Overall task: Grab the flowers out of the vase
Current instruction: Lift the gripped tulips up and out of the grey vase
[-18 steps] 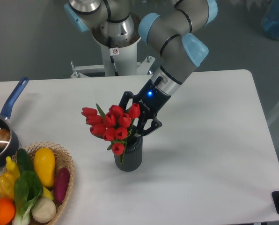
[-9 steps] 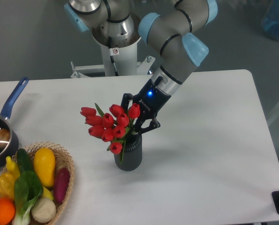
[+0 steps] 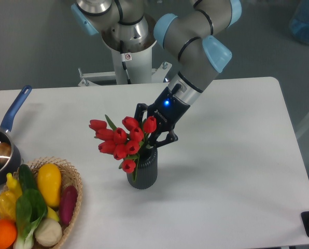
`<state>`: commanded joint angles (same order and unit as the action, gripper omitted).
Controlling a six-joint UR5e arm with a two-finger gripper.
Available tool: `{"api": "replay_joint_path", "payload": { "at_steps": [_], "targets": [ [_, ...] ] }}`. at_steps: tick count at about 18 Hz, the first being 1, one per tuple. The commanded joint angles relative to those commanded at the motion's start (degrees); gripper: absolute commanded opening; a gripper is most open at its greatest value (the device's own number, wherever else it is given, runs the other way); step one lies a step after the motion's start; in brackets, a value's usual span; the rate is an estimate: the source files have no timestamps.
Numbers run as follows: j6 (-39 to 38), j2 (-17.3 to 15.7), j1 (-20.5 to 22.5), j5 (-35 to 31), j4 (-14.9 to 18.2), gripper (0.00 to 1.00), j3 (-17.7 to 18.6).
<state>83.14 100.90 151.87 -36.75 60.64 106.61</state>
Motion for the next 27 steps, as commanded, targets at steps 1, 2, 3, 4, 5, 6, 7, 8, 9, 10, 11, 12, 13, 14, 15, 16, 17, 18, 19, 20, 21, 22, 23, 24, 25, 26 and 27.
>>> {"api": "replay_joint_path", "payload": {
  "at_steps": [1, 2, 3, 4, 5, 6, 7, 8, 9, 10, 11, 12, 13, 14, 15, 16, 17, 18, 19, 20, 21, 22, 23, 24, 25, 26, 27],
  "targets": [
    [-0.1, 0.0, 0.2, 1.0, 0.0, 0.35, -0.1],
    [-0.1, -0.1, 0.4, 1.3, 0.0, 0.35, -0.1],
    [-0.1, -0.1, 0.4, 1.3, 0.1, 0.34, -0.1],
    [-0.1, -0.1, 0.4, 1.3, 0.1, 0.33, -0.1],
    [-0.1, -0.1, 0.4, 1.3, 0.1, 0.33, 0.0],
    [-0.1, -0.2, 0.4, 1.4, 0.0, 0.33, -0.1],
    [-0.1, -0.3, 0.6, 1.7, 0.1, 0.33, -0.2],
    [-0.1, -0.5, 0.9, 2.0, 0.2, 0.33, -0.3],
    [-0.2, -0.7, 1.1, 2.6, 0.2, 0.33, -0.6],
    [-0.5, -0.9, 1.1, 3.0, 0.3, 0.33, -0.7],
    [-1.0, -1.3, 1.5, 3.3, 0.3, 0.33, -0.8],
    [-1.5, -1.6, 1.8, 3.4, 0.4, 0.33, -1.0],
    [-1.8, -1.7, 1.9, 3.4, 0.4, 0.33, -1.0],
    [-1.9, -1.8, 2.3, 3.5, 0.4, 0.33, -1.3],
    [-2.0, -1.8, 2.5, 3.7, 0.7, 0.33, -1.9],
    [-2.4, -1.9, 2.7, 4.2, 0.8, 0.33, -2.5],
    [-3.2, -2.2, 3.0, 4.7, 0.8, 0.33, -2.9],
    [-4.5, -2.5, 3.3, 4.9, 0.8, 0.33, -3.2],
    [-5.6, -2.6, 3.5, 5.2, 0.8, 0.33, -3.3],
    [-6.1, -2.9, 3.6, 5.2, 0.8, 0.33, -3.5],
    [-6.2, -3.0, 3.6, 5.4, 0.8, 0.33, -3.5],
    [-6.2, -3.2, 3.7, 5.8, 0.9, 0.33, -3.5],
    [-6.2, -3.3, 4.0, 6.4, 0.9, 0.33, -3.5],
    [-6.3, -3.5, 4.4, 7.5, 0.9, 0.33, -3.4],
    [-6.9, -3.9, 4.7, 8.9, 0.9, 0.33, -3.2],
    [-8.3, -4.3, 4.8, 10.0, 0.9, 0.33, -3.1],
    [-9.8, -4.7, 5.1, 10.5, 0.9, 0.33, -3.1]
  ]
}}
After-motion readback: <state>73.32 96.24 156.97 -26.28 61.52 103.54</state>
